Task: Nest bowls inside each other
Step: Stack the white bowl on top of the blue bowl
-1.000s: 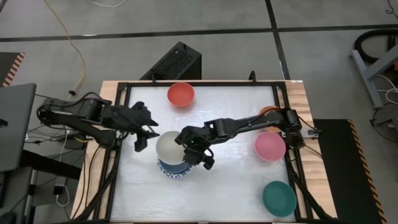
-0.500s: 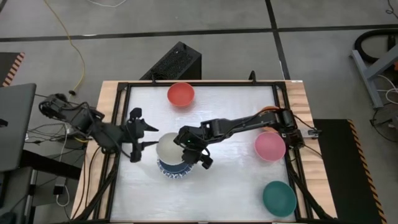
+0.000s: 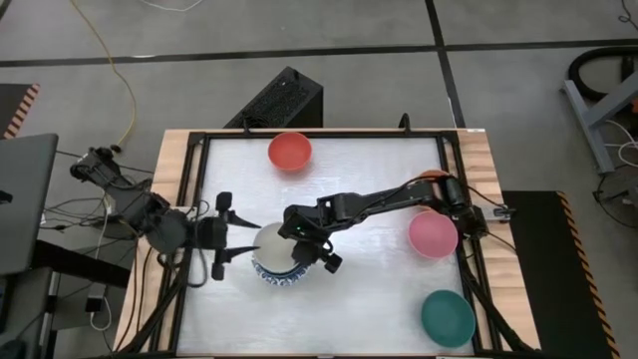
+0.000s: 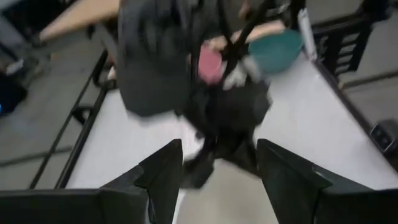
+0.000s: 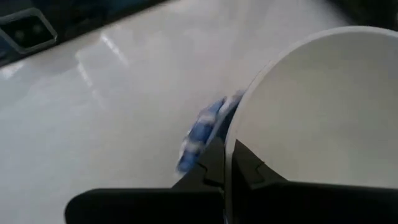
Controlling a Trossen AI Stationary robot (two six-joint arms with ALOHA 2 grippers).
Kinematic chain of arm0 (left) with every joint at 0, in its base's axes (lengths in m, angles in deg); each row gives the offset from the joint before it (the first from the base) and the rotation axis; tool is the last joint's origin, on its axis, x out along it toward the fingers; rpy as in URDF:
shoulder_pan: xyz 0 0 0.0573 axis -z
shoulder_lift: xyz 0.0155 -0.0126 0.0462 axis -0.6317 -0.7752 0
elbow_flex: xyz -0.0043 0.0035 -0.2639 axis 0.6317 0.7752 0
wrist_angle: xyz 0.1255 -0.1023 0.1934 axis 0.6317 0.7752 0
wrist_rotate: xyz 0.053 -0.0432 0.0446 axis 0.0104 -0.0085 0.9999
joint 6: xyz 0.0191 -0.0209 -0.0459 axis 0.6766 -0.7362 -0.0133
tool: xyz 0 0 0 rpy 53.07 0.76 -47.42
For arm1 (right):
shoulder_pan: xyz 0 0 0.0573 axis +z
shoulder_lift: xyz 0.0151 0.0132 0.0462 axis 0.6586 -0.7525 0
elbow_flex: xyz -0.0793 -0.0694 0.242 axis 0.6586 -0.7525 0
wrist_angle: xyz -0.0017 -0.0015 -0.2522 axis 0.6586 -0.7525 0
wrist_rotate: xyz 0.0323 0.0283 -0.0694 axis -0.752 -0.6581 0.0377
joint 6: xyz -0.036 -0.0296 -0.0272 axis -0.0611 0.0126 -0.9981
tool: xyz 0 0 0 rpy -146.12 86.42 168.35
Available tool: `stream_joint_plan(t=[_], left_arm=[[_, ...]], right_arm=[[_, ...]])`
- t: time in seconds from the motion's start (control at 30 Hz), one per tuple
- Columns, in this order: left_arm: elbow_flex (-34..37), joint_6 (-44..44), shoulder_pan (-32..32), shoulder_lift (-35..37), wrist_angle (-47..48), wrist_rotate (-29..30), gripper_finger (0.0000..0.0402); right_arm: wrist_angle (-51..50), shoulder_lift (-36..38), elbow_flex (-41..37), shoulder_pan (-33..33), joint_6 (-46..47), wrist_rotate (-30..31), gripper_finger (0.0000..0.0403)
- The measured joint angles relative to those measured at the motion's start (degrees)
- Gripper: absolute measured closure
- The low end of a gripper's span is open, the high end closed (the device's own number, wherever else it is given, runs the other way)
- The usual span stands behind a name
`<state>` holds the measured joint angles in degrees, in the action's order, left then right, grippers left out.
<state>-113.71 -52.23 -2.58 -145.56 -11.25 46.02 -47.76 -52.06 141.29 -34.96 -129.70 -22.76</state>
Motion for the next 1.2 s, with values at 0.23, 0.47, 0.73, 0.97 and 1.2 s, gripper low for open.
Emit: stream_joint_plan(t=[0.23, 0.47, 0.73, 0.97, 1.2], left_arm=[[9.0, 5.8, 0.7, 7.5, -13.3, 0.3, 0.0205], [18.1, 7.0, 0.7, 16.1, -24.2, 1.1, 0.0205], [24.4, 4.7, 0.6, 20.9, -26.8, 6.7, 0.0205], [25.8, 2.5, 0.6, 21.2, -26.8, 8.3, 0.0205], [25.9, 0.4, 0.6, 21.2, -26.4, 13.0, 0.0205]], right_arm=[[0.7, -2.4, 0.1, -0.3, 0.5, 0.0, 0.0391], [-0.6, -2.6, 0.0, -1.2, 2.5, 0.0, 0.0372], [-1.3, -2.6, 0.0, -1.9, 4.2, 0.0, 0.0324], [-1.1, -2.0, 0.1, -1.9, 4.0, 0.1, 0.0272], [-6.2, -2.1, 4.3, -1.9, 4.0, 4.7, 0.0227]])
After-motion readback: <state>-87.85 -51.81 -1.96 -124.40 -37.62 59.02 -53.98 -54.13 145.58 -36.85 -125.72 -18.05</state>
